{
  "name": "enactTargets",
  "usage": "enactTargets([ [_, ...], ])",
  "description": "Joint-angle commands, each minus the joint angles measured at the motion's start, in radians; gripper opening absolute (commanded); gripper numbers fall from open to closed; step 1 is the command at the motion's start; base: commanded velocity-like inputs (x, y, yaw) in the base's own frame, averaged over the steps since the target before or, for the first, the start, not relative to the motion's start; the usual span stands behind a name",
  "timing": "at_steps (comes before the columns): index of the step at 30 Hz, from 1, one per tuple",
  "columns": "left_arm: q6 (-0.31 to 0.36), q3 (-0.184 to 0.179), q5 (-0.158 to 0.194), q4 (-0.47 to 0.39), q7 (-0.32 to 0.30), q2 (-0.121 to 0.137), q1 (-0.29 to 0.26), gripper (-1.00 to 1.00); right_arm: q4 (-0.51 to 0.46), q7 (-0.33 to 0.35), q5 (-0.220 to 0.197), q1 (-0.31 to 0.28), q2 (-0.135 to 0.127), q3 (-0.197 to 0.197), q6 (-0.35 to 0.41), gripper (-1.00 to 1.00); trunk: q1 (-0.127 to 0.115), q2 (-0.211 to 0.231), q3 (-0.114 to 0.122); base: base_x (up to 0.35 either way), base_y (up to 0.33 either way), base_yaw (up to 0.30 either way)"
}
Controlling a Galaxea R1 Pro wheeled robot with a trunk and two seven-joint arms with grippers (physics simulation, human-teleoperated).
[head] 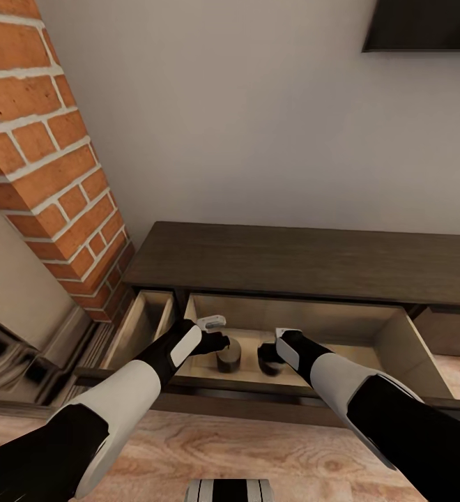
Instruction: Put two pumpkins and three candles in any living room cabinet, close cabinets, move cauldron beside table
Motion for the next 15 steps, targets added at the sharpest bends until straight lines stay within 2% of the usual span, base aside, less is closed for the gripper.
enactTargets([
  [1, 0.002, -0.003, 0.009, -0.001, 0.009, 0.0, -0.001, 1.0, -0.002, -0.007, -0.01, 0.0, 0.0, 0.008, 0.006, -1.0, 0.0, 0.0, -0.001, 0.0, 0.0, 0.0],
  [6, 0.002, -0.003, 0.009, -0.002, 0.009, 0.0, -0.001, 1.0, -0.002, -0.009, -0.01, -0.001, 0.0, 0.007, 0.013, -1.0, 0.0, 0.0, -0.001, 0.0, 0.0, 0.0],
  [12, 0.003, -0.003, 0.009, -0.002, 0.009, 0.0, 0.0, 1.0, -0.002, -0.009, -0.01, -0.001, 0.0, 0.007, 0.014, -1.0, 0.003, -0.002, -0.024, 0.0, 0.0, 0.0],
  [15, 0.003, -0.003, 0.009, -0.002, 0.009, 0.0, -0.001, 1.0, -0.002, -0.009, -0.01, -0.001, 0.0, 0.007, 0.014, -1.0, 0.003, -0.002, -0.024, 0.0, 0.0, 0.0],
])
